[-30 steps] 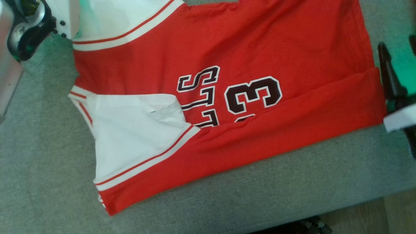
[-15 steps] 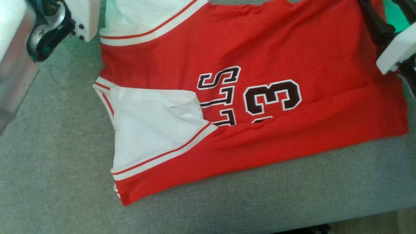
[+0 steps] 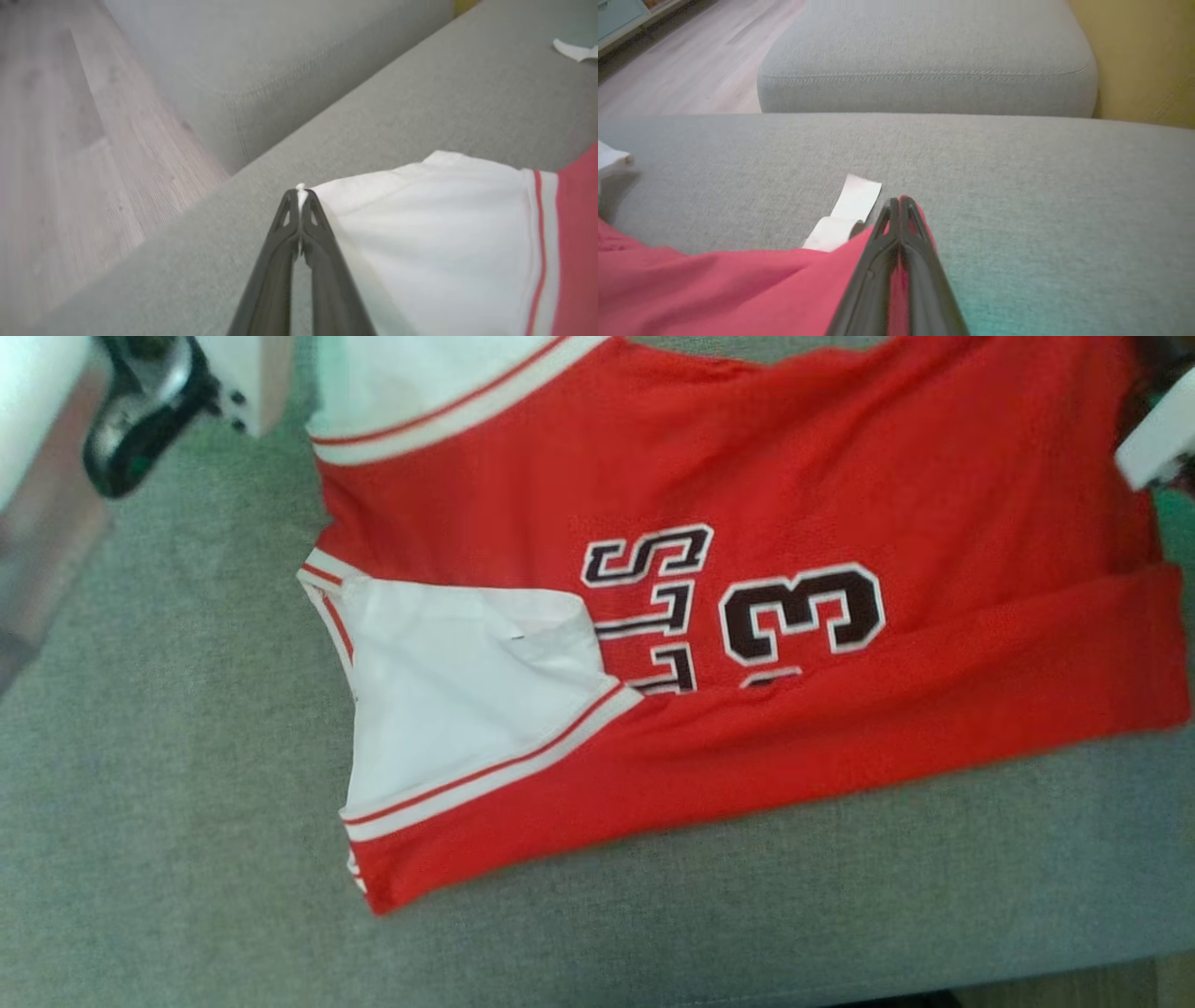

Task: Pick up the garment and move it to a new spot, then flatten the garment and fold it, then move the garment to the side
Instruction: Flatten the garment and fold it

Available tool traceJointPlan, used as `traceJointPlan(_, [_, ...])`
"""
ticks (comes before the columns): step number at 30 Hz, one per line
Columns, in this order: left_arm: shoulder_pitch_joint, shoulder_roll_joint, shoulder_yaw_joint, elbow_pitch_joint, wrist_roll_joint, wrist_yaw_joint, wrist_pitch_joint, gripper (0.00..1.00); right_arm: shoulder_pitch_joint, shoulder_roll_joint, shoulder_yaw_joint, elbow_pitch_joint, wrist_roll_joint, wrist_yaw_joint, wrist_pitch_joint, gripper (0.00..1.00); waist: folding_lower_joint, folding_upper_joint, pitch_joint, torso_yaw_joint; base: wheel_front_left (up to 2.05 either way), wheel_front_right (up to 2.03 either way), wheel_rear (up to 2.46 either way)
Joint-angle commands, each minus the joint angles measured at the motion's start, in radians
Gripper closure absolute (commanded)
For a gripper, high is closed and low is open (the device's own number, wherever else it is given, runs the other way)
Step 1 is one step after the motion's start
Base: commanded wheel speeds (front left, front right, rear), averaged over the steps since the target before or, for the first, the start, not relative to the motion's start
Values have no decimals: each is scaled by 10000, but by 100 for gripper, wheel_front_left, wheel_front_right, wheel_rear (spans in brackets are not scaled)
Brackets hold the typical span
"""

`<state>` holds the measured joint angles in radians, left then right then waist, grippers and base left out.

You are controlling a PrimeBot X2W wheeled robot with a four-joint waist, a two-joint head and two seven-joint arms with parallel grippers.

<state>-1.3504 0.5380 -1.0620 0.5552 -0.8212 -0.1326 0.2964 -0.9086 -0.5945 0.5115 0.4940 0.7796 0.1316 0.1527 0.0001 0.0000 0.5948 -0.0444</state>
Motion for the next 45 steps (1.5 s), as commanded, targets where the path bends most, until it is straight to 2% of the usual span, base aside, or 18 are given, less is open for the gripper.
traceJointPlan(1, [-807, 407, 529, 1, 240, 81, -463, 100, -112, -287, -89, -126, 147, -9, -249, 100, -1, 0, -25, 13, 0, 0, 0])
traceJointPlan(5, [-1097, 232, 793, 413, 595, 297, -1802, 100, -224, -441, -293, 112, 412, -9, -764, 100, -1, 0, -140, 101, 0, 0, 0])
traceJointPlan(9, [-1044, 129, 898, 590, 554, 271, -2451, 100, 37, -793, -420, 74, 724, -9, -1026, 100, -1, 0, -326, 245, 0, 0, 0])
traceJointPlan(14, [-126, 421, 820, 20, 206, 178, -2909, 100, 1140, -1352, -510, -381, 1116, -9, -1308, 100, -1, 0, -729, 556, 0, 0, 0])
traceJointPlan(18, [995, 812, 713, -883, 27, 347, -3252, 100, 2152, -1638, -715, -740, 1282, -9, -1519, 100, -1, 0, -1092, 813, 0, 0, 0])
traceJointPlan(23, [2678, 1365, 570, -2402, -309, 906, -3556, 100, 3480, -1822, -1229, -1120, 1365, -9, -1771, 100, -1, 0, -1501, 1086, 0, 0, 0])
traceJointPlan(27, [3852, 1950, 445, -3642, -307, 1663, -3773, 100, 4470, -1844, -1795, -1412, 1302, -9, -1879, 100, -1, 0, -1760, 1273, 0, 0, 0])
traceJointPlan(28, [3852, 1950, 445, -3642, -307, 1663, -3773, 100, 4470, -1844, -1795, -1412, 1302, -9, -1879, 100, -1, 0, -1760, 1273, 0, 0, 0])
traceJointPlan(33, [5171, 2435, 204, -4966, -297, 2523, -4015, 100, 5652, -1663, -2574, -1951, 1020, -9, -1799, 100, -1, 0, -1993, 1409, 0, 0, 0])
traceJointPlan(36, [5723, 2504, 23, -5480, -189, 2935, -4160, 100, 6302, -1489, -3077, -2290, 777, -9, -1653, 100, -1, 0, -2037, 1457, 0, 0, 0])
traceJointPlan(42, [6484, 2078, -271, -5588, -282, 3307, -4433, 100, 7240, -839, -3939, -2796, 216, -9, -1199, 100, -1, 0, -1981, 1502, 0, 0, 0])
traceJointPlan(43, [6564, 1962, -273, -5509, -300, 3368, -4535, 100, 7323, -714, -4046, -2848, 72, -9, -1139, 93, -1, 0, -1969, 1504, 0, 0, 0])
traceJointPlan(44, [6628, 1841, -252, -5400, -296, 3464, -4664, 100, 7387, -571, -4165, -2880, -76, -9, -1085, 34, -1, 0, -1962, 1507, 0, 0, 0])
traceJointPlan(45, [6687, 1707, -219, -5283, -288, 3569, -4796, 82, 7423, -411, -4331, -2892, -254, -9, -1086, 0, -1, 0, -1961, 1503, 0, 0, 0])
